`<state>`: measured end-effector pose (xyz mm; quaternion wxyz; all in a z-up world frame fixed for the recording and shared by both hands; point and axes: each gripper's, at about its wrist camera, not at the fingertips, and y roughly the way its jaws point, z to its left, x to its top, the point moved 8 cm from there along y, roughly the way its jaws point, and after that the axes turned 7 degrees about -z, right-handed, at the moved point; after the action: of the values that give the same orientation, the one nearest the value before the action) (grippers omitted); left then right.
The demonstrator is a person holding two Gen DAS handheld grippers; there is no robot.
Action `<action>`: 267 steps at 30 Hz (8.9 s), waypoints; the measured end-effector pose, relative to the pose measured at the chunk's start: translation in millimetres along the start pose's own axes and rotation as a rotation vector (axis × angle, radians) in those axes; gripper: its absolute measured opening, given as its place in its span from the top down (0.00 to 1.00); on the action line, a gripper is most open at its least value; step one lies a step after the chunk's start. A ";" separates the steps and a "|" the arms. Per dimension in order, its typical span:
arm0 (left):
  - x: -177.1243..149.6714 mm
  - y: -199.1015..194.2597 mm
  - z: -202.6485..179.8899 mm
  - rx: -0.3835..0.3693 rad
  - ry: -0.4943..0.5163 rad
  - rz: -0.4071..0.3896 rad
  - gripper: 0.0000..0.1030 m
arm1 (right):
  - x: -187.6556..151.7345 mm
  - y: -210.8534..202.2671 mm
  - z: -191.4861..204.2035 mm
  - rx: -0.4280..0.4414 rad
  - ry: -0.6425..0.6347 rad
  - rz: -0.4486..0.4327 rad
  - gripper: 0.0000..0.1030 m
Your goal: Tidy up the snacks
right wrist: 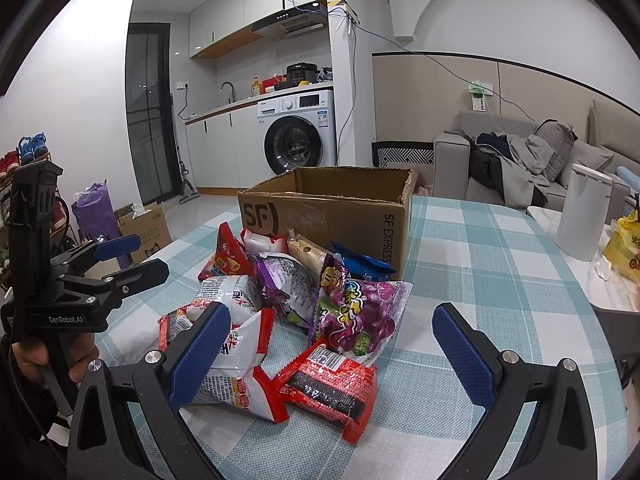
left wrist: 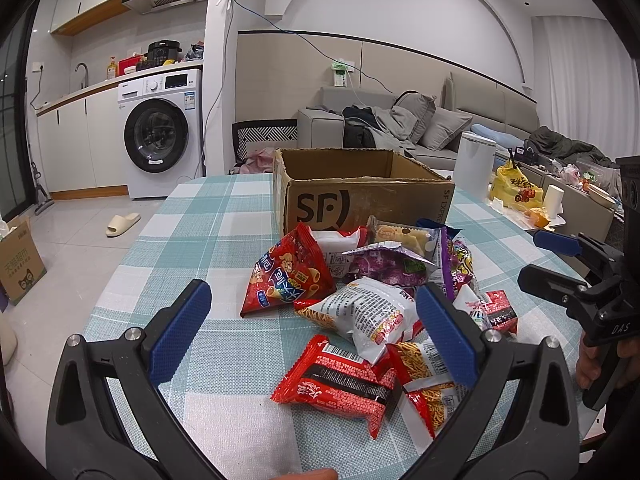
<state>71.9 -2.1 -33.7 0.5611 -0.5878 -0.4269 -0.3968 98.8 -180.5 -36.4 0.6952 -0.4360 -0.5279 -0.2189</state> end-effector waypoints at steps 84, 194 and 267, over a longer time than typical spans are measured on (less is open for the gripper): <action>-68.1 44.4 -4.5 -0.091 0.090 0.404 0.01 | -64.2 54.7 -21.6 -0.040 0.127 0.424 0.10; 22.0 20.4 2.6 -0.127 -0.072 0.187 0.60 | 27.6 -0.2 -9.4 0.071 0.159 0.125 0.55; 74.6 124.1 -8.0 -0.020 -0.024 0.127 0.04 | 76.5 80.2 -39.9 0.006 0.207 0.120 0.00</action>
<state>213.4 -6.6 -2.6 0.5740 -0.6239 -0.3917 -0.3574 208.3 -160.0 1.8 0.7590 -0.4400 -0.4269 -0.2191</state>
